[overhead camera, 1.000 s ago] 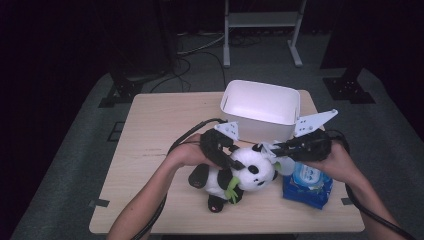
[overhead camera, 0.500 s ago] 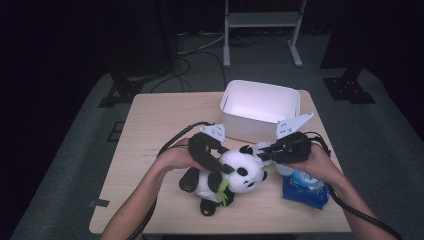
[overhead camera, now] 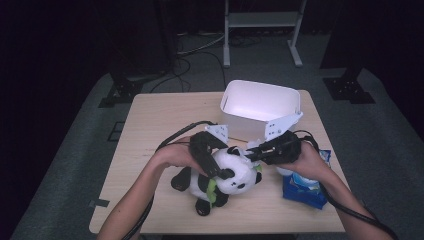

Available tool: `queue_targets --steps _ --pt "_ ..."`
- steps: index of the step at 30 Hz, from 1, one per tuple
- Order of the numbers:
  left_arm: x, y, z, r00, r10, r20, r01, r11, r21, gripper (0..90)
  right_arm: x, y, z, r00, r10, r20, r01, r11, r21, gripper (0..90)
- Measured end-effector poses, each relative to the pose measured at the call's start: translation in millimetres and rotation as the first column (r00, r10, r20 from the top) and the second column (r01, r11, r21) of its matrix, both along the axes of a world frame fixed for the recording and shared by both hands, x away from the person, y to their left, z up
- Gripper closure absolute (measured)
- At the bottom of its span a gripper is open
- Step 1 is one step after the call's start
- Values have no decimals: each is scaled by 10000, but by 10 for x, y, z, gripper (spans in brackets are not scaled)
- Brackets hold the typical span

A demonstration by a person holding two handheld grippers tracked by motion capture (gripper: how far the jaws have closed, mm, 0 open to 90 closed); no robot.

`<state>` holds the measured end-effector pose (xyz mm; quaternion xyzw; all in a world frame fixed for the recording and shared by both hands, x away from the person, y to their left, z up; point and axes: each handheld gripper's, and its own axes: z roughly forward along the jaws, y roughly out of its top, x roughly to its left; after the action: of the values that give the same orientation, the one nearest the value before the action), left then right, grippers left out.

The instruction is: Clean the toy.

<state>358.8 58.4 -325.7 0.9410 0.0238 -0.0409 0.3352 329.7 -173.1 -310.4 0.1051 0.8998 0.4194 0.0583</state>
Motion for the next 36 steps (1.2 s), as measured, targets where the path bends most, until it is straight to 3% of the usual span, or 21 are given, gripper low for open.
queue_targets --steps 3,11,13,14,17,21,25,27,32,36 --pt "-22 9 22 9994 -348 63 347 9993 128 58 -39 112 46 9995 221 212 -218 9997 -148 806" --pt "-31 2 -24 9992 -374 126 371 9990 256 93 -34 216 23 9993 291 232 -282 9989 -380 810" --pt "-34 17 -32 9995 -293 121 291 9994 164 199 -14 208 0 9995 261 181 -254 9990 -373 810" --pt "-27 23 -35 9997 -189 165 187 9998 112 199 -14 208 0 9995 261 181 -254 9990 -373 810" --pt "-23 41 -45 9997 47 233 -43 9999 -153 328 3 180 -14 9997 -4 239 14 9992 -399 810" --pt "-21 58 -23 9993 226 313 -210 9986 -494 381 11 126 26 9992 -178 357 187 9995 -272 809" --pt "-26 48 27 9973 298 670 -240 9960 -862 387 12 89 88 9986 -234 474 242 9996 -168 809" --pt "-26 34 69 9953 404 875 -284 9905 -1346 388 5 56 183 9975 -282 643 279 9996 63 809" --pt "-27 15 68 9958 404 823 -259 9852 -1693 388 -24 50 306 9960 -284 852 269 9994 196 809" --pt "-38 99 29 9951 588 792 -436 9824 -1815 392 -20 23 296 9959 -278 859 269 9996 109 808"
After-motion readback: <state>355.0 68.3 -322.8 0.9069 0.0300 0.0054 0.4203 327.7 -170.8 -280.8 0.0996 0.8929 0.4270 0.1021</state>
